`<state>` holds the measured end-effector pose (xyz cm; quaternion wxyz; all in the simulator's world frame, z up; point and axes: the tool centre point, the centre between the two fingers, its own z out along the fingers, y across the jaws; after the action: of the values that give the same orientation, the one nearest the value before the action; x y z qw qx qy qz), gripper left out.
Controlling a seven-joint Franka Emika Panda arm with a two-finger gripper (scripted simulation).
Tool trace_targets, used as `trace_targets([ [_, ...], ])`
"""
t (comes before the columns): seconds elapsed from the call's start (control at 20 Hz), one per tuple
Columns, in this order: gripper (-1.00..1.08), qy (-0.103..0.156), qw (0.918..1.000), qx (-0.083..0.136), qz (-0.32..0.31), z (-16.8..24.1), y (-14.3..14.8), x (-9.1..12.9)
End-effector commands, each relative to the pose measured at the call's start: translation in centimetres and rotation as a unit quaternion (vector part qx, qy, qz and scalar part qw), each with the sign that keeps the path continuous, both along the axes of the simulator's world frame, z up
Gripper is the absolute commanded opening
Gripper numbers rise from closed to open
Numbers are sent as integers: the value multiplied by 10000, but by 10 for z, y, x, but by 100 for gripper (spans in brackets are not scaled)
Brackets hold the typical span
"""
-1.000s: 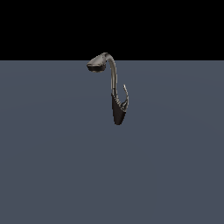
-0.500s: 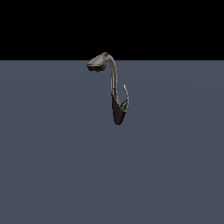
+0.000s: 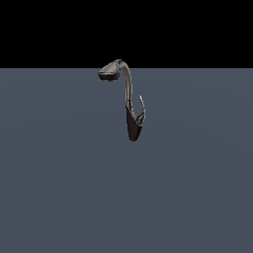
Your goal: Turn on the faucet by rotating a designated handle.
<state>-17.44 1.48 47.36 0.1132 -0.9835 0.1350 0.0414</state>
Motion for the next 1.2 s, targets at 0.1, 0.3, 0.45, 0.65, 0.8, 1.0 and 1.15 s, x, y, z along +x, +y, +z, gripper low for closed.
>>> trace_targets([
  [0.1, -100, 207, 9971, 361, -640, -16, 2, 36],
  [0.3, -100, 412, 9893, 666, -1234, -34, 1, 67],
  [0.45, -100, 577, 9799, 885, -1691, -49, -1, 90],
  [0.65, -100, 811, 9626, 1158, -2310, -72, -6, 121],
  [0.8, -100, 995, 9459, 1349, -2779, -91, -11, 143],
  [1.0, -100, 1248, 9183, 1584, -3406, -119, -19, 170],
  [1.15, -100, 1443, 8937, 1744, -3874, -142, -27, 190],
])
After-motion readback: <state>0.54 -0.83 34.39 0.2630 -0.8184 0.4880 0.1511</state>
